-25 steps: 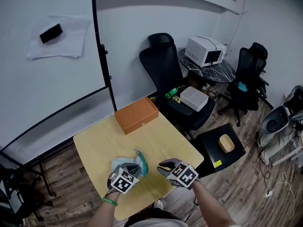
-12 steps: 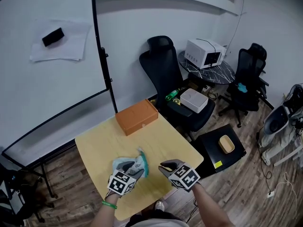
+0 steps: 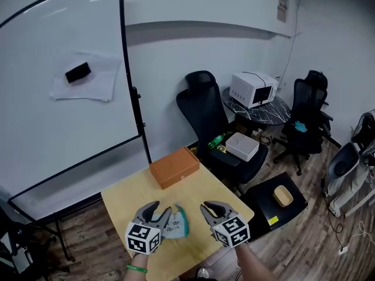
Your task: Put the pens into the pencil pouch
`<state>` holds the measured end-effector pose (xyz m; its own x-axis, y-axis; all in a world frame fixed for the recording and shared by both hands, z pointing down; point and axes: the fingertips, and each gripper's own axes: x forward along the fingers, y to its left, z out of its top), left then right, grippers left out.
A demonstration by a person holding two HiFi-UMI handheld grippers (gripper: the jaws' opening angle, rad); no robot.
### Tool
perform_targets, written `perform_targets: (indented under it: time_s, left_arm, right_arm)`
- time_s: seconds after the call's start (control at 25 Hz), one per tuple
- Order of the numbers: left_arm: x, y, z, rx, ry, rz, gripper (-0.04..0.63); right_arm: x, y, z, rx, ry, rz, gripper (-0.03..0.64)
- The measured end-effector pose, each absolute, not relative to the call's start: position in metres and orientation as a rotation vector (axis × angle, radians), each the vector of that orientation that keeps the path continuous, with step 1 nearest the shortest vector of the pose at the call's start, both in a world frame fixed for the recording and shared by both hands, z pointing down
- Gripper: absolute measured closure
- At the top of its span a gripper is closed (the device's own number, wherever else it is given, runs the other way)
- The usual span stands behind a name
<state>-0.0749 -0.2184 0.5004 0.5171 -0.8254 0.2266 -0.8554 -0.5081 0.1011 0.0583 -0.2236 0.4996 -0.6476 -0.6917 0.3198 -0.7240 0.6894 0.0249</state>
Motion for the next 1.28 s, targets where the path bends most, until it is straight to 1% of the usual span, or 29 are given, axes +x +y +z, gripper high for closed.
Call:
perform_targets:
  time_s: [0.08, 0.2, 0.28, 0.48, 0.56, 0.92, 1.28]
  left_arm:
    - [-0.085, -0.219, 0.478, 2.564, -1.497, 0.15, 0.452]
    - [-0.096, -0.218, 0.454, 2.588, -1.566, 0.101, 0.493]
    - [-0.102, -0.217, 0.441, 2.598, -1.611, 0.072, 0.557]
    - [-0.107, -0.215, 0.418, 2.616, -1.653, 0.01, 0.575]
    - [-0.108, -0.214, 0.413, 2.616, -1.658, -0.009, 0.578]
    - [-0.116, -0.22, 0.411, 2.607, -1.686, -0.003, 0.581]
    - [-0.123, -0.23, 0.418, 2.578, -1.703, 0.023, 0.581]
  right_arm:
    - [0.063, -0.228, 0.477, 1.194, -2.639, 0.114, 0.565]
    - [0.07, -0.233, 0.45, 1.274, -2.676, 0.055, 0.565]
    - [0.076, -0.236, 0.436, 1.323, -2.682, 0.025, 0.567]
    - [0.09, -0.24, 0.411, 1.442, -2.687, -0.02, 0.592]
    - [0.096, -0.24, 0.406, 1.48, -2.684, -0.029, 0.615]
    - [0.11, -0.253, 0.404, 1.537, -2.617, -0.071, 0.617]
    - [0.107, -0.257, 0.406, 1.529, -2.634, -0.048, 0.617]
